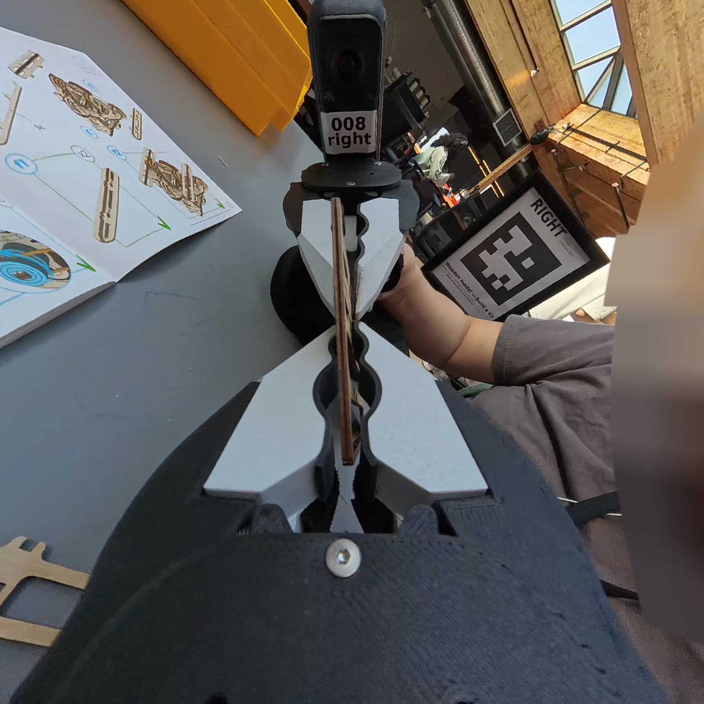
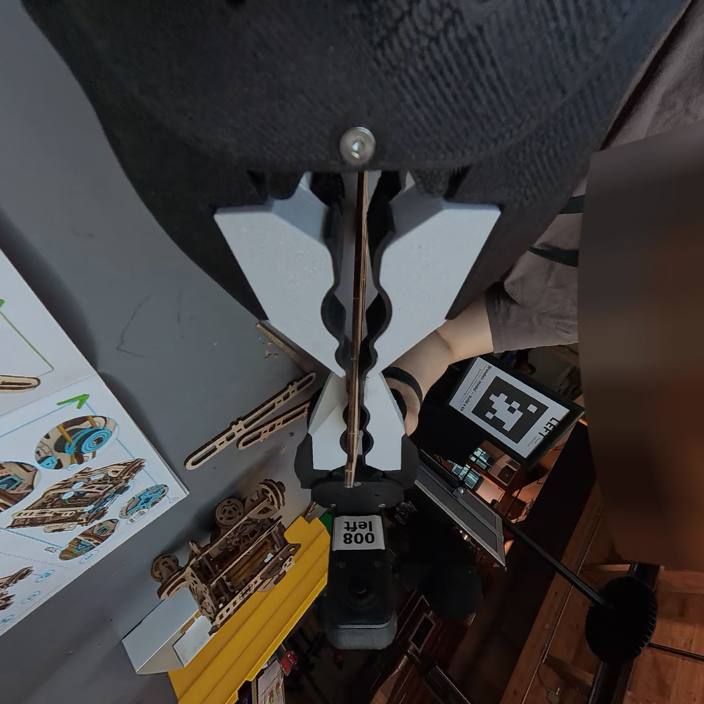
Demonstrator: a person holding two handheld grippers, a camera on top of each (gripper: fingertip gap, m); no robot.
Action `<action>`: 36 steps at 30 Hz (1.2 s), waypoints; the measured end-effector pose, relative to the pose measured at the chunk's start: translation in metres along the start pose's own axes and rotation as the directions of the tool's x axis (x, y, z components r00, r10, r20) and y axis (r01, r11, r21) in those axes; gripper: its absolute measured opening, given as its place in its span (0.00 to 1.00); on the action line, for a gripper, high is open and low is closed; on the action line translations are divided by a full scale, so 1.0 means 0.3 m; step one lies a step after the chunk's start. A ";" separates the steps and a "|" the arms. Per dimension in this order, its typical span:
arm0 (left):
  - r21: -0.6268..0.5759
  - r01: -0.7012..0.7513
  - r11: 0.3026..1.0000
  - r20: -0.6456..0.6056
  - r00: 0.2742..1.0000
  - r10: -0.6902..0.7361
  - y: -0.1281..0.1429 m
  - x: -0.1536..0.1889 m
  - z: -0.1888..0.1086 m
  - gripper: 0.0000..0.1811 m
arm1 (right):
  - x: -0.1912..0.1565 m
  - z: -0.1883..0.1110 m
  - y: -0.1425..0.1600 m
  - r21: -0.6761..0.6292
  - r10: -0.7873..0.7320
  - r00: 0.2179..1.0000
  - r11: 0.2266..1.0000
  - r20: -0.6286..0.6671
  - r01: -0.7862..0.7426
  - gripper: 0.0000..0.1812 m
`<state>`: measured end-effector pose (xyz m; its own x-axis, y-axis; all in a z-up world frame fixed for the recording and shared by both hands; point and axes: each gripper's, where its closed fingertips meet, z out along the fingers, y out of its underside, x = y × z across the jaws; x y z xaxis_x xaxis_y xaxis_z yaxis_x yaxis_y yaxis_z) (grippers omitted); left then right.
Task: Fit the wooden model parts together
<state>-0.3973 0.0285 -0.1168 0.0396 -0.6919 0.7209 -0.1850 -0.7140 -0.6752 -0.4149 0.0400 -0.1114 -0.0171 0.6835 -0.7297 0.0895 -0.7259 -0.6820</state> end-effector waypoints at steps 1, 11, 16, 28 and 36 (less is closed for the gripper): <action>-0.004 -0.031 1.000 0.019 0.999 0.031 -0.001 0.004 -0.002 0.00 | -0.005 0.002 0.000 0.001 0.005 1.000 1.000 0.009 -0.005 0.00; 0.058 -0.017 0.998 -0.010 1.000 0.017 -0.015 0.005 -0.004 0.00 | -0.006 -0.004 -0.011 0.045 0.000 1.000 0.999 -0.018 0.001 0.00; 0.061 -0.021 0.998 -0.021 1.000 0.022 -0.014 0.010 -0.004 0.00 | -0.013 -0.006 -0.015 0.052 0.002 1.000 0.999 0.001 -0.002 0.00; -0.004 -0.076 0.997 0.018 0.997 0.076 0.004 -0.005 -0.001 0.01 | -0.005 -0.003 0.005 0.009 0.051 0.999 0.999 0.017 -0.051 0.00; 0.027 -0.045 0.999 0.033 0.998 0.044 0.001 -0.003 -0.008 0.00 | -0.008 0.003 0.001 0.033 -0.035 0.999 0.999 -0.027 0.036 0.00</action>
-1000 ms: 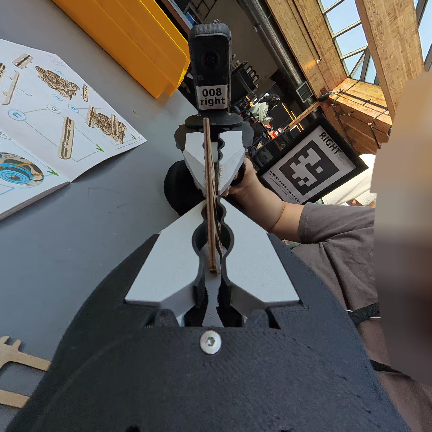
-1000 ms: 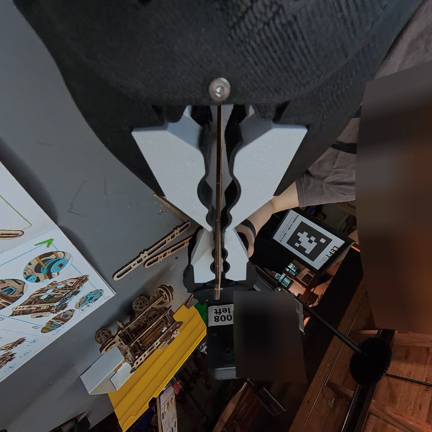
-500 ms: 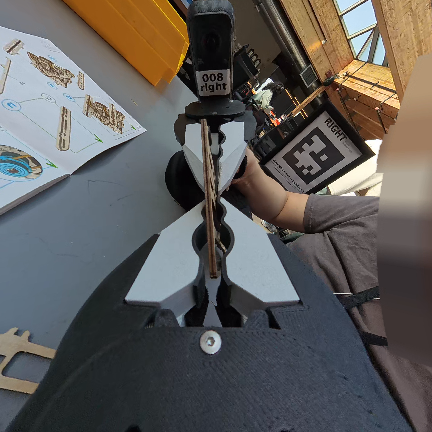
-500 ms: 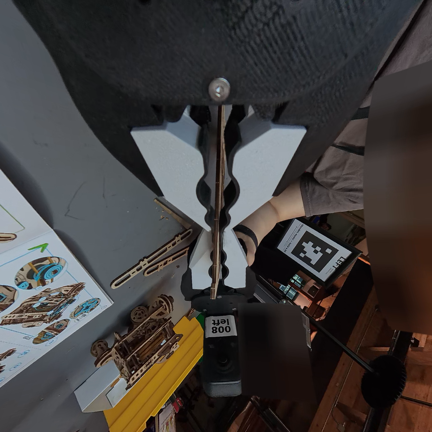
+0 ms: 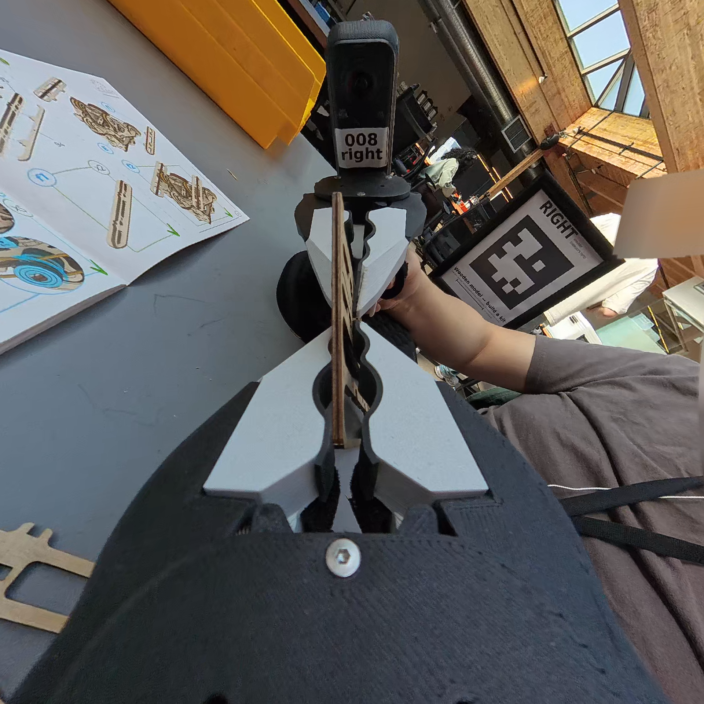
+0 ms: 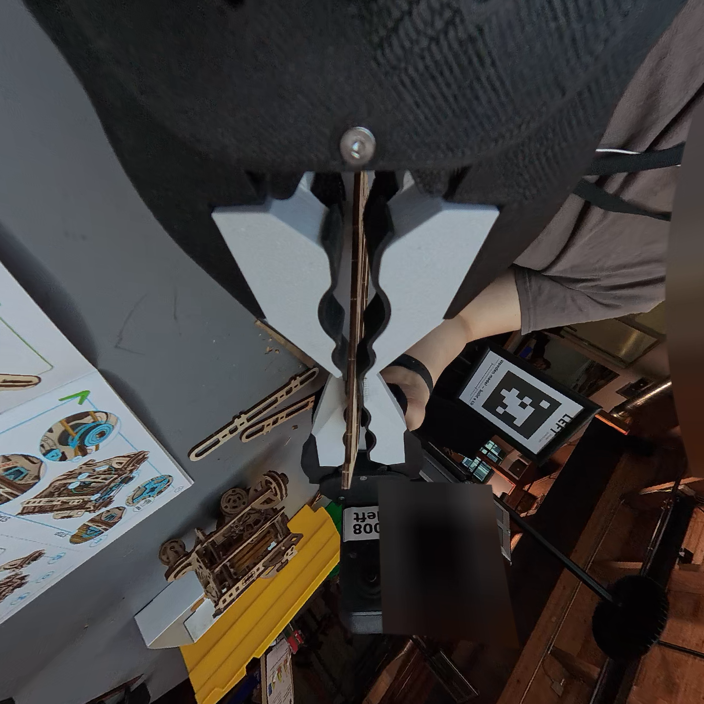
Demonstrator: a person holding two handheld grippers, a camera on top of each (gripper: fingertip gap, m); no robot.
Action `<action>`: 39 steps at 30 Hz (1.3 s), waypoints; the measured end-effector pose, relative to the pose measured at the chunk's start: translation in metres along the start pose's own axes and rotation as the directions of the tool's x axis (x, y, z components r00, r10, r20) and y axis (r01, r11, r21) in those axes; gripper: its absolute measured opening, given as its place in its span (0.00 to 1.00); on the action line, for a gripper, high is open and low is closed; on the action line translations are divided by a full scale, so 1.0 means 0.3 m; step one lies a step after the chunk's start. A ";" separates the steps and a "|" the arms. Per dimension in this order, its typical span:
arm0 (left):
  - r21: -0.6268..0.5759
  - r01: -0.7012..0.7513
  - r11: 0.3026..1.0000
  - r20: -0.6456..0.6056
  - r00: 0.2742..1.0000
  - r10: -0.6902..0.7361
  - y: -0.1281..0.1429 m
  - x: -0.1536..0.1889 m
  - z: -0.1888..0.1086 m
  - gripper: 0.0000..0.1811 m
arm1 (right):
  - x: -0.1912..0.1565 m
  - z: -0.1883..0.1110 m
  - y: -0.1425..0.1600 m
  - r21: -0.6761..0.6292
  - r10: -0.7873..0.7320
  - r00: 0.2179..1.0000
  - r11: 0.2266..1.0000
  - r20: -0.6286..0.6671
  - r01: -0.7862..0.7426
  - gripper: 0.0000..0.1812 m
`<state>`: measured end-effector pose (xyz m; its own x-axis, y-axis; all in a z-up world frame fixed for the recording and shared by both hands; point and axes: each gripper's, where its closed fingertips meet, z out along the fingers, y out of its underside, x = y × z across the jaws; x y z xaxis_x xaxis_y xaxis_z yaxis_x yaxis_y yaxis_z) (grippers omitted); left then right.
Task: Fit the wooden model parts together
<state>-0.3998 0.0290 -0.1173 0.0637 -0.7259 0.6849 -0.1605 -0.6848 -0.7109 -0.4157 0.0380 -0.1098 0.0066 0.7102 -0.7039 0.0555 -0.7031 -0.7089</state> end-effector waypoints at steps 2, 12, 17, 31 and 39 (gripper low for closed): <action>0.005 0.009 1.000 0.003 1.000 -0.009 -0.002 0.003 0.002 0.00 | -0.004 -0.003 -0.001 0.010 -0.016 1.000 1.000 -0.002 0.016 0.00; -0.013 -0.019 1.000 0.029 0.999 0.019 0.000 0.004 0.000 0.00 | -0.006 -0.003 -0.001 0.018 -0.021 1.000 1.000 0.002 0.021 0.00; 0.030 -0.076 0.997 -0.021 0.997 0.077 -0.015 0.038 0.001 0.00 | -0.035 -0.010 -0.013 0.044 -0.013 0.997 0.999 0.073 0.009 0.00; 0.088 -0.048 0.995 -0.026 0.998 0.050 -0.043 0.023 -0.134 0.00 | -0.024 0.018 0.073 -0.132 -0.051 0.999 0.990 0.013 0.052 0.00; 0.081 -0.020 0.997 -0.072 0.997 0.026 -0.030 0.057 -0.097 0.16 | -0.037 -0.006 0.025 -0.017 -0.075 0.997 0.997 -0.033 0.074 0.00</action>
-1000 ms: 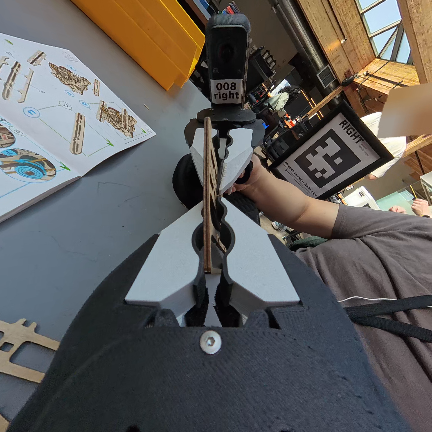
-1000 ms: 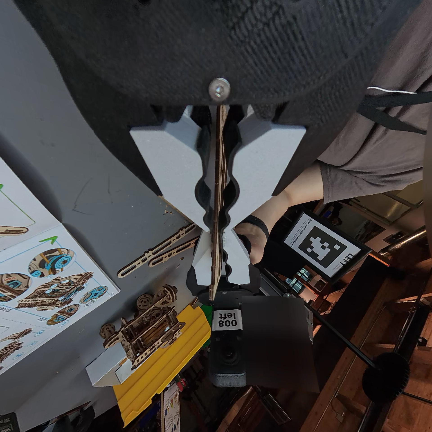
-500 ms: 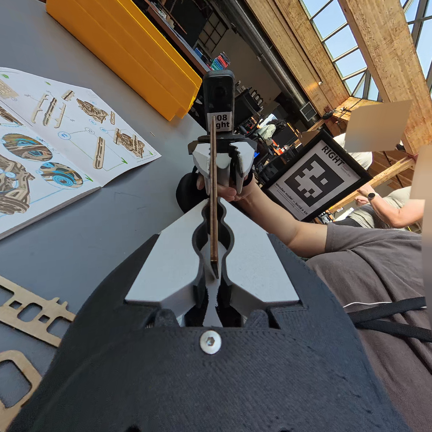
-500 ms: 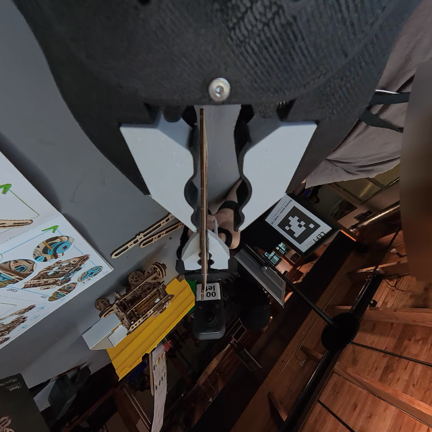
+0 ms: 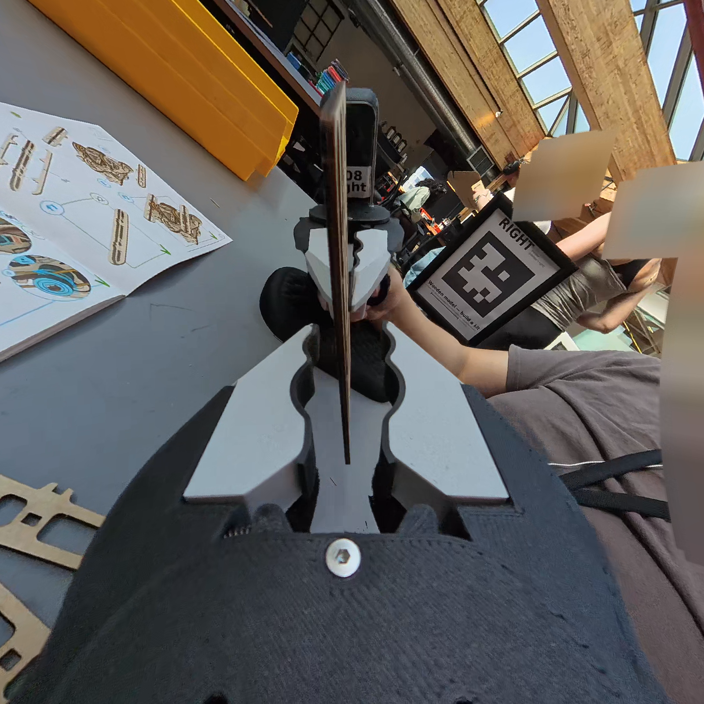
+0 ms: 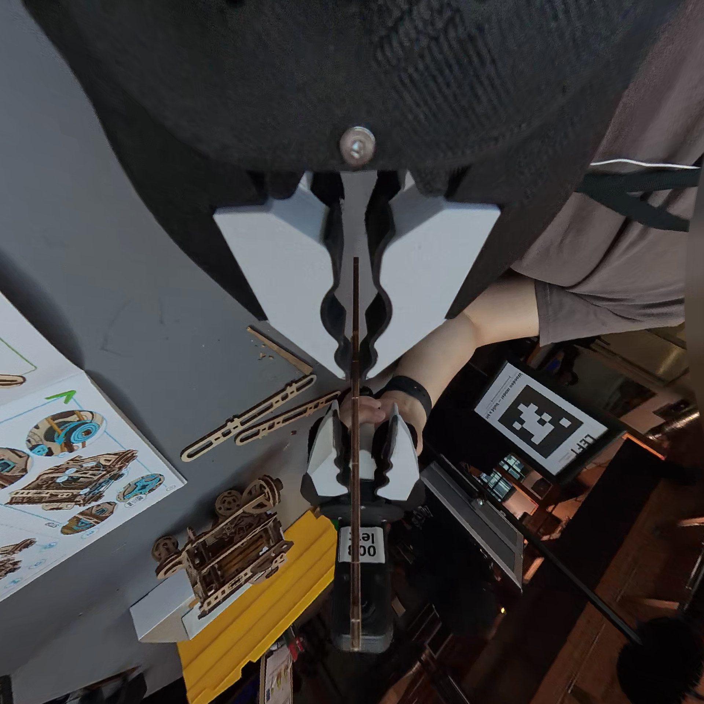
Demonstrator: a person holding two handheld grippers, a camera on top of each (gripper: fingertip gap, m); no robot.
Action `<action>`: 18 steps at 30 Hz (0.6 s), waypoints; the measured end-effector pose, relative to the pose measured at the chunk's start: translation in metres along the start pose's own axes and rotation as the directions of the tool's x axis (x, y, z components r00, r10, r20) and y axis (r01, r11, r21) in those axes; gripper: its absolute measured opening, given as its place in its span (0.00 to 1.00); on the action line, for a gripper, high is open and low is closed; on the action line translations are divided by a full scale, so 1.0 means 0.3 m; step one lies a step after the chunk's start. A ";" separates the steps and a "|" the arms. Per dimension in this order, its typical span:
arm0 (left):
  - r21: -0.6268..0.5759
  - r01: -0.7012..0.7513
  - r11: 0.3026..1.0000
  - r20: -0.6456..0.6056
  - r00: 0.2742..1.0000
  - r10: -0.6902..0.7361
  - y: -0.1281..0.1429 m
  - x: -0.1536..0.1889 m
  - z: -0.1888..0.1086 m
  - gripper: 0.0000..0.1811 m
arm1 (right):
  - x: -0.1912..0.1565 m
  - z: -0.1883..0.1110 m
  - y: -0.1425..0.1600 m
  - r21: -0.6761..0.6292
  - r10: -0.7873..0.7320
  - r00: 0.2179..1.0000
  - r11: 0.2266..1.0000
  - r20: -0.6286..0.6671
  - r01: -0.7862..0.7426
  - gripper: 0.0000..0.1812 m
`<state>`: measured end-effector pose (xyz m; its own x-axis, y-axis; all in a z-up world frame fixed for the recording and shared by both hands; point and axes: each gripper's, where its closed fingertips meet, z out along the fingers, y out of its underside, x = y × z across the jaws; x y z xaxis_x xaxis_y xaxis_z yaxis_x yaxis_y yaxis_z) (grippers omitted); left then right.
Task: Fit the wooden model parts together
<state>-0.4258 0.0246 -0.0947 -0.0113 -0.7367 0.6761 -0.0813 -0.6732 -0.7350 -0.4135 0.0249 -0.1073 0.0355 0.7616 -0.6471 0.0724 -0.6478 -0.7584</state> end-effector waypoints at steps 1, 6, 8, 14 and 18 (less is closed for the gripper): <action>-0.012 -0.010 1.000 0.011 1.000 0.010 0.010 -0.002 0.010 0.15 | -0.007 -0.016 -0.020 0.053 0.040 0.999 0.998 0.021 -0.041 0.00; 0.004 -0.014 1.000 -0.017 1.000 0.014 0.015 0.005 0.059 0.06 | -0.010 -0.028 -0.027 0.098 0.039 0.999 0.994 0.015 -0.041 0.00; -0.029 -0.009 1.000 -0.005 1.000 0.009 0.038 -0.007 0.072 0.00 | -0.007 -0.019 -0.019 0.082 0.037 0.999 0.996 0.009 -0.038 0.00; -0.060 -0.033 0.998 0.027 0.999 0.035 0.052 -0.023 0.071 0.00 | -0.004 -0.012 -0.011 0.072 0.048 0.999 0.996 0.015 -0.049 0.01; -0.077 -0.023 0.997 0.021 0.999 0.025 0.064 -0.030 0.073 0.00 | 0.008 0.015 0.023 -0.009 0.045 0.999 0.999 -0.017 -0.045 0.00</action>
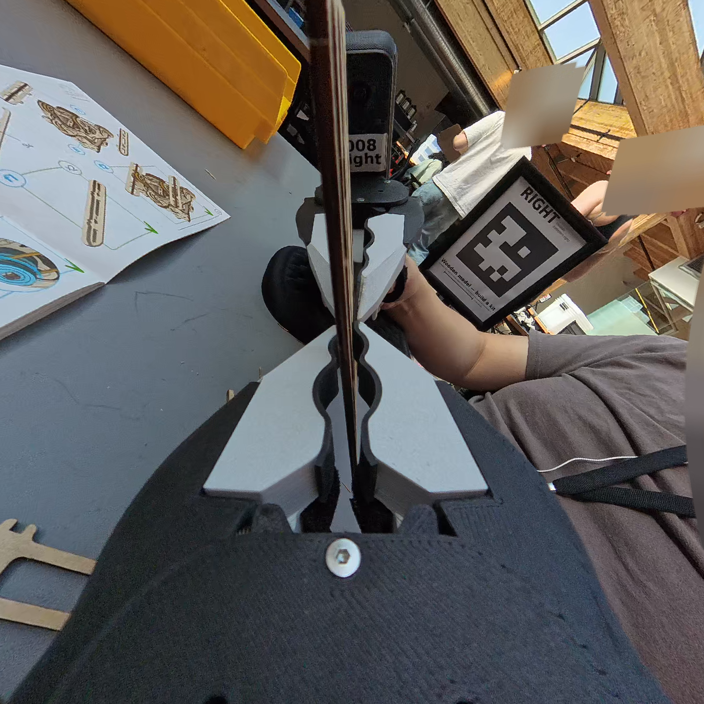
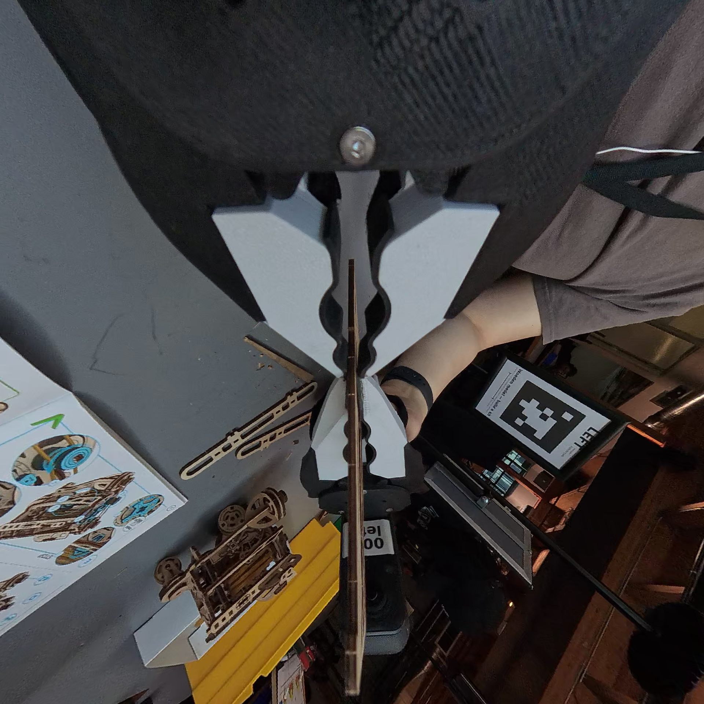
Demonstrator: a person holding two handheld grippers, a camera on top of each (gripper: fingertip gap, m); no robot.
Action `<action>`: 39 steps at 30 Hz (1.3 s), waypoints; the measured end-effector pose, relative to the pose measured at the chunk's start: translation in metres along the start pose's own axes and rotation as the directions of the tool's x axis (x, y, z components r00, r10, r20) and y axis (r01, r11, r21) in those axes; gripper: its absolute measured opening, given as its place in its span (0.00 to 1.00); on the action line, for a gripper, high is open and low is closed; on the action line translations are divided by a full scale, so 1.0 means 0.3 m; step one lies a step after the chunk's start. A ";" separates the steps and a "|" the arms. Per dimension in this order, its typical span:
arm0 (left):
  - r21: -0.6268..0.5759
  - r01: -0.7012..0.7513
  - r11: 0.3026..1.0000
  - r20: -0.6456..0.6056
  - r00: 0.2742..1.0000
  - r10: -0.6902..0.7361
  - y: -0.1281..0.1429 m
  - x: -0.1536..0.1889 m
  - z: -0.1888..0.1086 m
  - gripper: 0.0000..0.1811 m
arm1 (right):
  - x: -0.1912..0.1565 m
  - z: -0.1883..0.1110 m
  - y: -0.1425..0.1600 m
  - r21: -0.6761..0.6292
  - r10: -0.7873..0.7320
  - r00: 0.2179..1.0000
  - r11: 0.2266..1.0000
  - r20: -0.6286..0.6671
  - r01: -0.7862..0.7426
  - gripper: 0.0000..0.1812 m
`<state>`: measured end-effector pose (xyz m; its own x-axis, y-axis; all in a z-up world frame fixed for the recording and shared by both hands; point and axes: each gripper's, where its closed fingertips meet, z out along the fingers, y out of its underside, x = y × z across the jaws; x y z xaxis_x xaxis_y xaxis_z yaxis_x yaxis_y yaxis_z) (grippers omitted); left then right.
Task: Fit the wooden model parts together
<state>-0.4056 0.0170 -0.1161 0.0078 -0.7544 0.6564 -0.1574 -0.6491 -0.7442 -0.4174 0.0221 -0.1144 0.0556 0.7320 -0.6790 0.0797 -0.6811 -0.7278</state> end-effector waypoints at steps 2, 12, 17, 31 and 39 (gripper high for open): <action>-0.004 -0.009 1.000 -0.004 1.000 0.009 0.000 0.005 0.001 0.00 | -0.003 -0.001 -0.001 0.004 -0.006 1.000 1.000 0.003 0.006 0.00; -0.005 0.014 1.000 -0.011 1.000 -0.014 0.005 -0.001 0.002 0.00 | 0.003 0.001 0.004 -0.009 0.016 1.000 1.000 0.004 -0.016 0.00; -0.004 0.030 1.000 -0.019 0.999 -0.030 0.005 -0.003 -0.002 0.00 | 0.004 0.003 0.007 -0.016 0.013 1.000 1.000 0.002 -0.013 0.00; 0.017 -0.021 1.000 0.093 0.995 0.019 0.005 -0.037 0.001 0.01 | 0.030 -0.006 0.009 -0.005 -0.027 0.996 1.000 -0.085 0.027 0.00; 0.006 -0.044 0.999 0.178 0.983 0.043 0.021 -0.066 0.001 0.01 | 0.056 -0.002 0.026 -0.029 -0.010 0.992 1.000 -0.130 0.006 0.00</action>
<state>-0.4063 0.0278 -0.1339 0.1769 -0.7867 0.5915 -0.1520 -0.6156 -0.7733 -0.4153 0.0292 -0.1315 0.1834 0.7344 -0.6535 0.1092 -0.6759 -0.7289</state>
